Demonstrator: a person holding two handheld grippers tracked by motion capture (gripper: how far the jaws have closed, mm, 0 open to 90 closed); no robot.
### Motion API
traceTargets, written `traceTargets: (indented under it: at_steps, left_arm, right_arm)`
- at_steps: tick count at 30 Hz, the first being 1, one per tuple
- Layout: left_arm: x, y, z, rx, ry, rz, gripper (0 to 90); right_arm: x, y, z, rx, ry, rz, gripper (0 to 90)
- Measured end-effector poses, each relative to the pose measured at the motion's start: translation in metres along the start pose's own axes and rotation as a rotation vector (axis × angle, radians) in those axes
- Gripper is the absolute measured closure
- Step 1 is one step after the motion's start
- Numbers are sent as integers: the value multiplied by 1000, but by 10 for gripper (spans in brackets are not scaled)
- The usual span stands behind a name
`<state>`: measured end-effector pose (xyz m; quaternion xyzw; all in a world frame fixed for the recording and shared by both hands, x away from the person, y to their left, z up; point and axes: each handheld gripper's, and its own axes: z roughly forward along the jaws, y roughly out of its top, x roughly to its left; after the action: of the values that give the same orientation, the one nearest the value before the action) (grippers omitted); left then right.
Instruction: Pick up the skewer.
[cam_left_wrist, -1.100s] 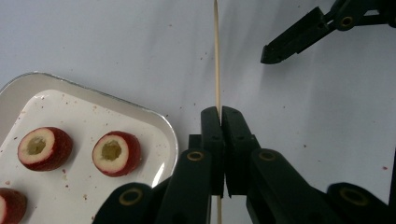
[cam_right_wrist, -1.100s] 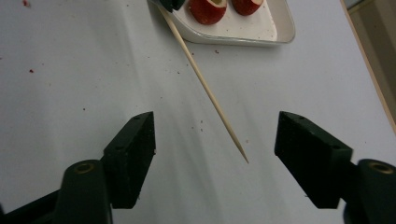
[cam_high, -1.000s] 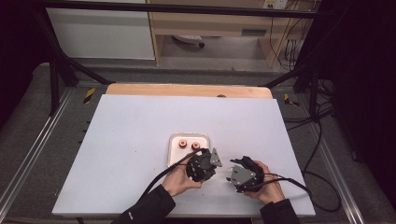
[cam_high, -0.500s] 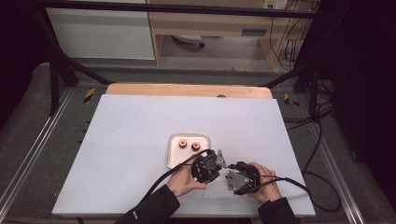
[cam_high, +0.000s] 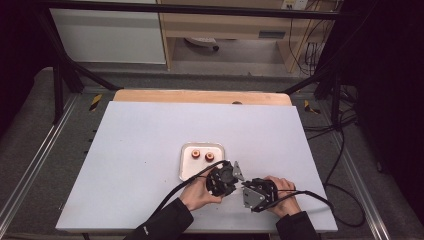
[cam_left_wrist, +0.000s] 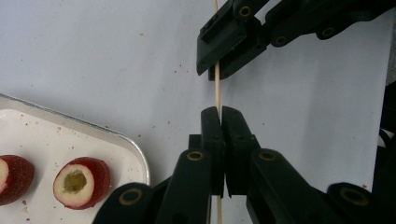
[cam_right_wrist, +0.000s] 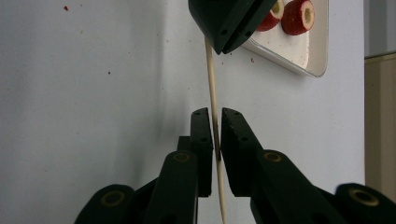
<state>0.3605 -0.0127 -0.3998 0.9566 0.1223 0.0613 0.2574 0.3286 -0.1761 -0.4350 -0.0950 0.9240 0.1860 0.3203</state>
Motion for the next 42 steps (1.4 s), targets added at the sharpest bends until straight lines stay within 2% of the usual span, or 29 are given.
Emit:
traceTargets:
  at_steps: [5, 15, 16, 17, 19, 20, 23, 29, 35, 42]
  left_arm:
    - [0, 0, 0, -3, -4, 0, 882]
    - [1, -1, -3, 0, -5, 1, 875]
    - [2, -1, -4, 7, -6, -4, 860]
    - [3, -2, -5, 17, -7, -6, 796]
    - [4, -3, -7, 41, 3, -18, 781]
    - [5, -4, -8, 56, 3, -21, 761]
    - [9, -6, -9, 88, -6, -48, 746]
    - [12, -7, -7, 148, -15, -73, 769]
    - [12, -5, -2, 185, -32, -66, 836]
    - [11, -3, 2, 200, -42, -77, 874]
  right_arm:
    - [1, 1, 0, 13, 3, -33, 883]
    - [1, 4, -1, 26, -1, -77, 893]
    - [1, 4, -1, 29, -4, -84, 892]
    - [1, 4, -2, 41, -7, -90, 892]
    - [1, 5, -2, 53, -15, -100, 892]
    - [0, 5, -2, 68, -23, -124, 892]
    - [-1, 6, -1, 68, -27, -132, 892]
    - [-4, 12, -1, 92, -32, -172, 892]
    - [-5, 18, 0, 96, -36, -208, 892]
    - [-5, 22, 0, 101, -41, -232, 892]
